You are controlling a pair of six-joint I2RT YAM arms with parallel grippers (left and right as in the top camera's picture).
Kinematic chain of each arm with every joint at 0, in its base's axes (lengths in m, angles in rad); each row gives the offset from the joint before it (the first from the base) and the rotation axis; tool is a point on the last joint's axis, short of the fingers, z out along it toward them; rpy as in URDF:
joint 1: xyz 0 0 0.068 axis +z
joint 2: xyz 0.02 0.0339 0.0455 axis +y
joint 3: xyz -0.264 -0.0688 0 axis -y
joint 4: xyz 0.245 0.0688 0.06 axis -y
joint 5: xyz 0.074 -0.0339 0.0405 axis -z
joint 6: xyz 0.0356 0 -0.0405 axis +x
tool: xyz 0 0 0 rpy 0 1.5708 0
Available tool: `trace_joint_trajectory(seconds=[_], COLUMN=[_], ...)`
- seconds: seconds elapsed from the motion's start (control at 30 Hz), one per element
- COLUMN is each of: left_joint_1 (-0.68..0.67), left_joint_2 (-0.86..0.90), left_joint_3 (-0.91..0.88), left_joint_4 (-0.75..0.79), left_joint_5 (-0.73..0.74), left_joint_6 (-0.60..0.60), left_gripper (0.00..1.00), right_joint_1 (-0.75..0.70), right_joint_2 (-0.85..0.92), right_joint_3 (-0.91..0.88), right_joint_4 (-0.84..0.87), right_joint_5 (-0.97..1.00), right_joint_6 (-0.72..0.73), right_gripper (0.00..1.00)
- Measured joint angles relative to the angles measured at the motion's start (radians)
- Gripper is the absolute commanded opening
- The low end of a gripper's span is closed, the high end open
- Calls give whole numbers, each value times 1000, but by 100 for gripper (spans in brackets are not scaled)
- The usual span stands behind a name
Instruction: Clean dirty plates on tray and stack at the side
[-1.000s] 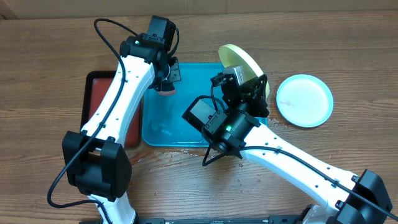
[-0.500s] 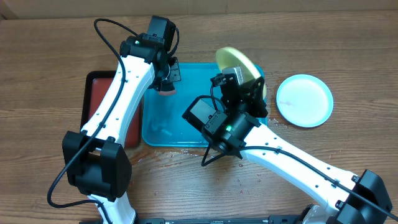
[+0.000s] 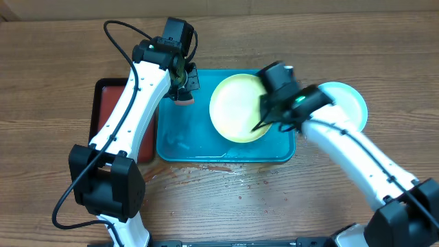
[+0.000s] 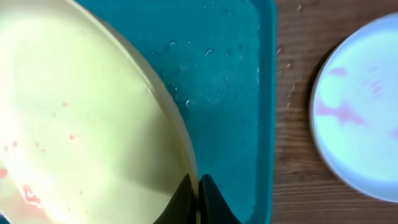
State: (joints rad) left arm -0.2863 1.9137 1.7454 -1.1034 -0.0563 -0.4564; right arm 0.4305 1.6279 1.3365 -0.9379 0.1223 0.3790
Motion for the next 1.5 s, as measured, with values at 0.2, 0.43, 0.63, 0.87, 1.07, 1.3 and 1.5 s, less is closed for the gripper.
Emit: trace_joint_trajectory(seconds=[0.2, 0.43, 0.63, 0.87, 1.07, 1.3, 1.5], left_joint_1=[0, 0, 0, 0, 0, 0, 0], left_joint_2=[0, 0, 0, 0, 0, 0, 0], left_joint_3=[0, 0, 0, 0, 0, 0, 0], left_joint_4=[0, 0, 0, -1, -15, -19, -18], left_joint_5=[0, 0, 0, 0, 0, 0, -5], left_joint_6=[0, 0, 0, 0, 0, 0, 0], left_gripper=[4, 4, 4, 4, 4, 4, 4], right_joint_1=[-323, -642, -793, -803, -803, -803, -803], right_joint_2=[0, 1, 27, 114, 191, 191, 191], right_joint_3=[-1, -2, -23, -99, -110, -110, -109], right_joint_4=[-35, -78, -61, 19, 40, 42, 24], right_joint_5=[-282, -322, -278, -241, -230, -223, -254], right_joint_6=[-13, -13, -14, -2, 23, 35, 39], right_gripper=[4, 4, 4, 4, 4, 43, 44])
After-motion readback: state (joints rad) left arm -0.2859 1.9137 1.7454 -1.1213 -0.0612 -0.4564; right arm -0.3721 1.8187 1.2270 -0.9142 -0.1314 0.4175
